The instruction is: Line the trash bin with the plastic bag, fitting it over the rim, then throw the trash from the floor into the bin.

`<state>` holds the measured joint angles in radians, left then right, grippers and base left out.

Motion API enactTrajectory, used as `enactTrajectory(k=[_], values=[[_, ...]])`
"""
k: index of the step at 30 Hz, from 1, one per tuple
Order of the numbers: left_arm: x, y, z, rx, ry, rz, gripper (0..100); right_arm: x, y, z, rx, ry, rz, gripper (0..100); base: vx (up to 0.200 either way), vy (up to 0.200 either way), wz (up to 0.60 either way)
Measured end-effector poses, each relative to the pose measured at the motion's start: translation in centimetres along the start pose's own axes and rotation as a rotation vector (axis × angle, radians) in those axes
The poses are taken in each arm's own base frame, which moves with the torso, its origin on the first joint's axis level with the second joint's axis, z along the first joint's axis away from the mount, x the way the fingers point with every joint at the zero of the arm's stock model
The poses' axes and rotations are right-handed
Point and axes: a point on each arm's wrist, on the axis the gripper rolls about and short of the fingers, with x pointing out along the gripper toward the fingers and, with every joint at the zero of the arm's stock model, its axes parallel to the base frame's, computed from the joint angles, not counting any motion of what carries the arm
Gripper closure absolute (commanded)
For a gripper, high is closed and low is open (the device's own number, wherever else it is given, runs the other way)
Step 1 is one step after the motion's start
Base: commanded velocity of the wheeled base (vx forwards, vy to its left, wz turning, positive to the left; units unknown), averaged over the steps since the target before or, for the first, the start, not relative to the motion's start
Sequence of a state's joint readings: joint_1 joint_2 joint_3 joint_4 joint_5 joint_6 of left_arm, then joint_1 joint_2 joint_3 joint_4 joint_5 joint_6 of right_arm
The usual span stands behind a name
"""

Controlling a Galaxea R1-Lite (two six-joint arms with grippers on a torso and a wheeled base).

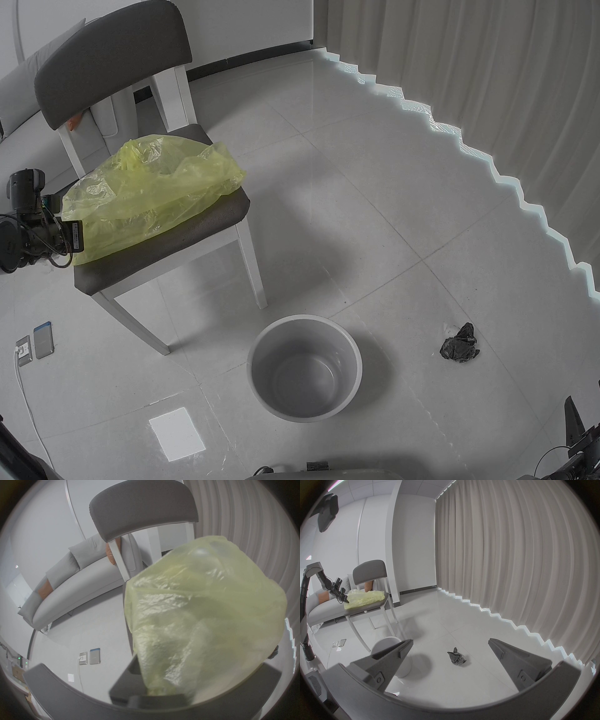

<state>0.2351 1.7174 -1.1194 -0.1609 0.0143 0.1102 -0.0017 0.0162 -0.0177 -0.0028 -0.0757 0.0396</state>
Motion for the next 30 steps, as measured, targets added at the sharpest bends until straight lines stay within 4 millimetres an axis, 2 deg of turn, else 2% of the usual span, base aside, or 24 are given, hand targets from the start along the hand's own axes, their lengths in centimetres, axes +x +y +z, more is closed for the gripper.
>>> enactTrajectory(k=[4, 8, 14, 16, 19, 20, 21, 24, 28, 30], values=[[-0.2, 0.4, 0.1, -0.016, -0.015, -0.041, 100, 0.0, 0.0, 0.0, 0.001, 0.000, 0.001, 0, 0.000, 0.000, 0.00], [-1.5, 0.4, 0.9, -0.028, -0.060, -0.076, 100, 0.0, 0.0, 0.0, 0.000, -0.001, 0.001, 0, 0.000, 0.000, 0.00], [-5.6, -0.5, 2.8, -0.005, -0.175, -0.176, 100, 0.0, 0.1, 0.4, 0.020, -0.035, 0.022, 0, 0.000, 0.000, 0.00], [-7.2, -0.9, 3.4, 0.006, -0.208, -0.203, 100, -0.1, 0.1, 1.1, 0.048, -0.066, 0.042, 0, 0.000, 0.000, 0.00], [-9.4, -1.8, 4.1, 0.023, -0.229, -0.261, 100, -0.5, 0.2, 3.1, 0.073, -0.110, 0.082, 0, 0.000, 0.000, 0.00], [-10.8, -2.5, 4.5, 0.037, -0.239, -0.301, 100, -0.8, 0.3, 4.8, 0.075, -0.141, 0.107, 0, 0.000, 0.000, 0.00], [-11.1, -2.7, 4.6, 0.039, -0.241, -0.309, 100, -0.9, 0.3, 5.2, 0.073, -0.146, 0.114, 0, 0.000, 0.000, 0.00], [-13.9, -4.4, 5.4, 0.076, -0.277, -0.406, 100, -0.8, 0.6, 8.2, 0.049, -0.160, 0.162, 0, 0.000, 0.000, 0.00], [-17.9, -6.5, 6.6, 0.156, -0.355, -0.538, 100, 1.1, 1.0, 11.7, 0.003, -0.113, 0.233, 0, 0.000, 0.000, 0.00], [-19.2, -7.0, 7.0, 0.189, -0.390, -0.576, 100, 2.2, 1.2, 12.9, -0.012, -0.090, 0.257, 0, 0.000, 0.000, 0.00]])
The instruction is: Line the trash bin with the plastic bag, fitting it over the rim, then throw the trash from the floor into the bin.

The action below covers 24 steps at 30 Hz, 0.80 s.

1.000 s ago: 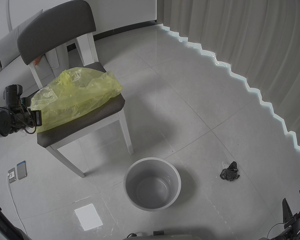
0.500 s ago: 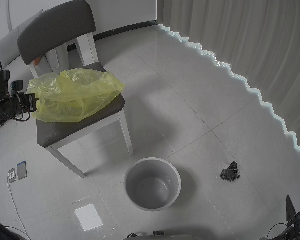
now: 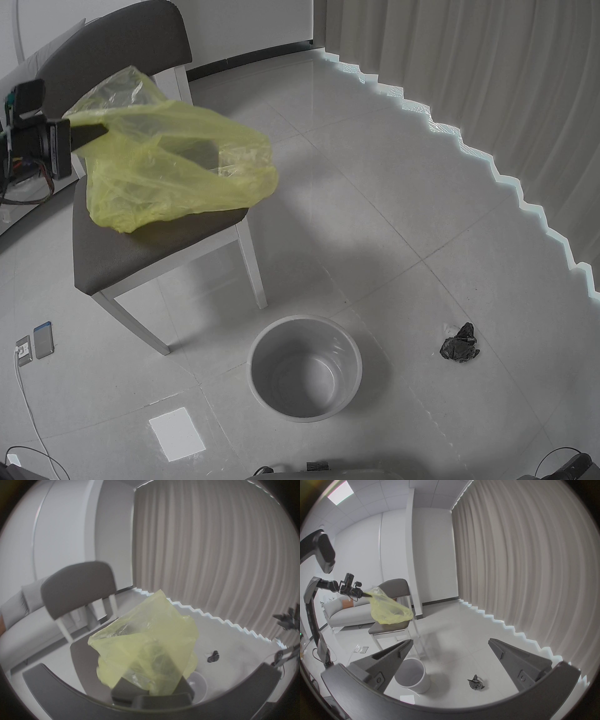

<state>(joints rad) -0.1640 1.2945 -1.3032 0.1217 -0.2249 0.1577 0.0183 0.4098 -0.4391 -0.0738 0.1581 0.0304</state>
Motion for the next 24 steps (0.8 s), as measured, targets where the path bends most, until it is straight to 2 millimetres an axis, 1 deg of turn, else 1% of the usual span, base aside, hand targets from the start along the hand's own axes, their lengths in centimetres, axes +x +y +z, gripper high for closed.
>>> enactTrajectory(k=[2, 6, 11, 14, 18, 21, 24], values=[[-0.8, -1.4, 1.2, 0.049, -0.035, -0.066, 100, 1.8, -0.2, 1.3, -0.009, 0.031, 0.033, 0, 0.000, 0.000, 0.00], [-2.4, -3.9, 2.9, 0.119, -0.079, -0.187, 100, 5.5, -0.5, 3.3, -0.017, 0.090, 0.091, 0, 0.000, 0.000, 0.00], [-4.3, -6.7, 4.4, 0.181, -0.119, -0.322, 100, 9.5, -0.6, 4.5, -0.016, 0.153, 0.144, 0, 0.000, 0.000, 0.00], [-5.0, -7.9, 4.7, 0.208, -0.130, -0.379, 100, 11.9, -0.5, 5.4, -0.013, 0.172, 0.177, 0, 0.000, 0.000, 0.00], [-5.2, -9.0, 4.7, 0.236, -0.130, -0.439, 100, 14.7, -0.2, 6.1, -0.009, 0.191, 0.217, 0, 0.000, 0.000, 0.00], [-5.1, -9.7, 4.6, 0.247, -0.123, -0.468, 100, 16.1, 0.1, 6.3, -0.004, 0.208, 0.239, 0, 0.000, 0.000, 0.00], [-4.7, -10.1, 4.6, 0.251, -0.117, -0.480, 100, 16.8, 0.2, 6.1, 0.000, 0.226, 0.252, 0, 0.000, 0.000, 0.00]])
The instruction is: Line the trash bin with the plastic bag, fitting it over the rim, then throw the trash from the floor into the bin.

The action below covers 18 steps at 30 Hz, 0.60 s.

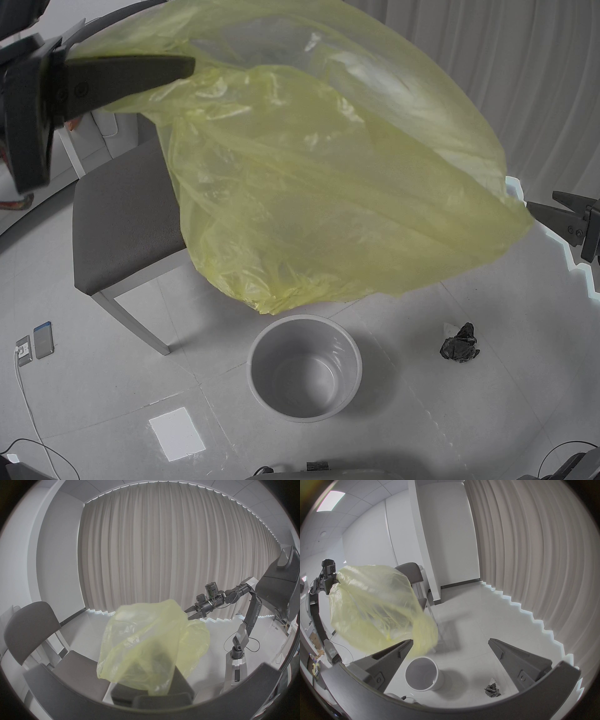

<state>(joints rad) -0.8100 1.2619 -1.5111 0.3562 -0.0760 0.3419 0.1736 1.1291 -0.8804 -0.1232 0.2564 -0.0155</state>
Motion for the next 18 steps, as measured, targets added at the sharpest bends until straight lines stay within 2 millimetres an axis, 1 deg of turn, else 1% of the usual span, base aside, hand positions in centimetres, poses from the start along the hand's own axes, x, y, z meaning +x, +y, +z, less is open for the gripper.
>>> enactTrajectory(k=[4, 7, 14, 18], values=[[0.7, -0.1, -0.1, 0.000, 0.008, -0.007, 100, 0.4, 0.0, -0.4, 0.006, 0.024, 0.027, 0, 0.000, 0.000, 0.00], [1.0, 0.0, 0.1, 0.001, -0.001, -0.007, 100, 0.5, 0.2, -1.2, 0.012, 0.051, 0.046, 0, 0.000, 0.000, 0.00], [1.7, 0.0, 0.4, 0.000, -0.027, 0.011, 100, 0.2, 1.9, -3.8, 0.014, 0.124, 0.150, 0, 0.000, 0.000, 0.00], [2.0, 0.1, 0.5, -0.002, -0.026, 0.020, 100, -0.7, 2.9, -5.3, 0.008, 0.155, 0.206, 0, 0.000, 0.000, 0.00]])
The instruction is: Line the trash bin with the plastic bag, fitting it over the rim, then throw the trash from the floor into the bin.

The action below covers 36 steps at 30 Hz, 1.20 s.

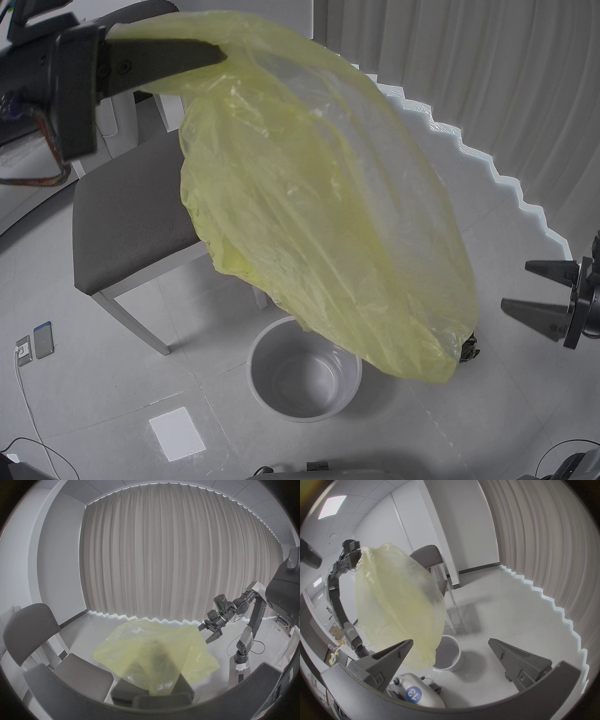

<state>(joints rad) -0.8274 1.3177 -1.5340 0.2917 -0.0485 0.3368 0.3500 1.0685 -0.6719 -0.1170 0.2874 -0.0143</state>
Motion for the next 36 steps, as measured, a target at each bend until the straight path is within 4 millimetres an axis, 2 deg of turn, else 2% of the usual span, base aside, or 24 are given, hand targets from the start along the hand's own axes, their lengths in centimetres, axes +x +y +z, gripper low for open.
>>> enactTrajectory(k=[6, 13, 28, 36], values=[[0.2, 0.2, 0.1, -0.005, 0.001, 0.017, 100, -0.9, 1.0, -1.9, -0.010, 0.025, 0.050, 0, 0.000, 0.000, 0.00], [0.5, 0.3, 0.4, -0.008, -0.005, 0.022, 100, -0.9, 1.5, -2.6, -0.024, 0.042, 0.082, 0, 0.000, 0.000, 0.00], [1.0, 0.2, 0.3, -0.005, 0.002, 0.016, 100, 1.7, 1.7, -2.9, -0.058, 0.126, 0.116, 0, 0.000, 0.000, 0.00], [1.2, 0.2, 0.3, -0.006, 0.006, 0.014, 100, 3.9, 2.0, -2.5, -0.074, 0.132, 0.123, 0, 0.000, 0.000, 0.00]])
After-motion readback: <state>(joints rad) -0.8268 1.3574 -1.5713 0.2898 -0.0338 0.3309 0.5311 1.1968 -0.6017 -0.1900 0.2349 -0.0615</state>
